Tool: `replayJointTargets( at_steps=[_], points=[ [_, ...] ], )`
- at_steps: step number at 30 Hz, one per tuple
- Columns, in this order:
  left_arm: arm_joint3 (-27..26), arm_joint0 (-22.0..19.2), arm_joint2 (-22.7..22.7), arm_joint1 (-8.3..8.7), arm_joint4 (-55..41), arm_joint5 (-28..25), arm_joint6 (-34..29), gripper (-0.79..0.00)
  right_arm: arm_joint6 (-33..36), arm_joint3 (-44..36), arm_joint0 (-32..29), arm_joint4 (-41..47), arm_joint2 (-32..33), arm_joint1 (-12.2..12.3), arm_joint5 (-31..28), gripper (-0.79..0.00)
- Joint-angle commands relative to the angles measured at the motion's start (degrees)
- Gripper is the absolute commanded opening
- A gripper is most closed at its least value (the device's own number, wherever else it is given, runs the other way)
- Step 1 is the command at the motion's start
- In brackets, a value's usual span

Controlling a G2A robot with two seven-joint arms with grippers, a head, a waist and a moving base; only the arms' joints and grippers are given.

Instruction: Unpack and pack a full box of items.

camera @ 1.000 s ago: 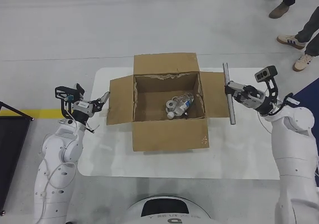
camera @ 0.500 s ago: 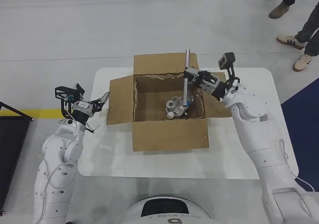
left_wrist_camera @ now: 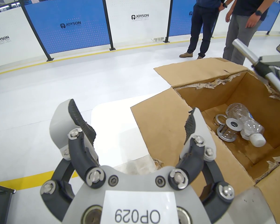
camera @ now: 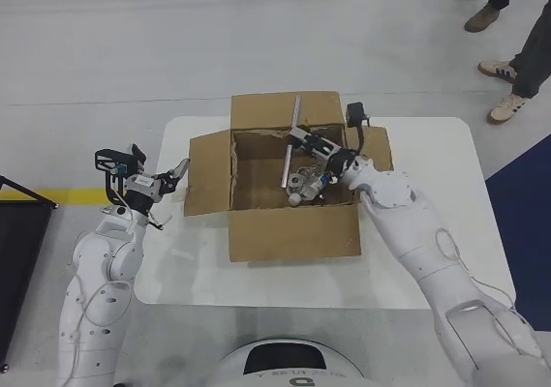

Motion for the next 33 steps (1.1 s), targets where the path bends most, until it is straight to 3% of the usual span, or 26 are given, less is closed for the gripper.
replayJointTargets(
  at_steps=[1, 13, 20, 29, 30, 32, 33],
  points=[
    [0.0, 0.0, 0.0, 0.0, 0.0, 0.0, 0.0, 0.0, -2.1, 1.5, 0.7, -3.4, -1.8, -0.5, 0.3, -0.785],
    [0.0, 0.0, 0.0, 0.0, 0.0, 0.0, 0.0, 0.0, -8.9, 7.7, 3.3, -17.0, -8.6, -2.7, 3.8, -0.785],
    [0.0, 0.0, 0.0, 0.0, 0.0, 0.0, 0.0, 0.0, -9.5, 9.9, 4.5, -19.5, -9.8, -3.5, 5.2, -0.785],
    [0.0, 0.0, 0.0, 0.0, 0.0, 0.0, 0.0, 0.0, -5.3, 9.1, 4.5, -18.2, -8.4, -3.4, 4.2, -0.785],
    [0.0, 0.0, 0.0, 0.0, 0.0, 0.0, 0.0, 0.0, -4.9, 8.7, 4.3, -18.2, -8.1, -3.3, 4.0, -0.776],
    [0.0, 0.0, 0.0, 0.0, 0.0, 0.0, 0.0, 0.0, -4.3, 7.8, 3.9, -18.3, -7.3, -3.0, 4.0, -0.662],
    [0.0, 0.0, 0.0, 0.0, 0.0, 0.0, 0.0, 0.0, -3.9, 7.2, 3.6, -18.4, -6.9, -2.8, 4.0, -0.656]
  ],
)
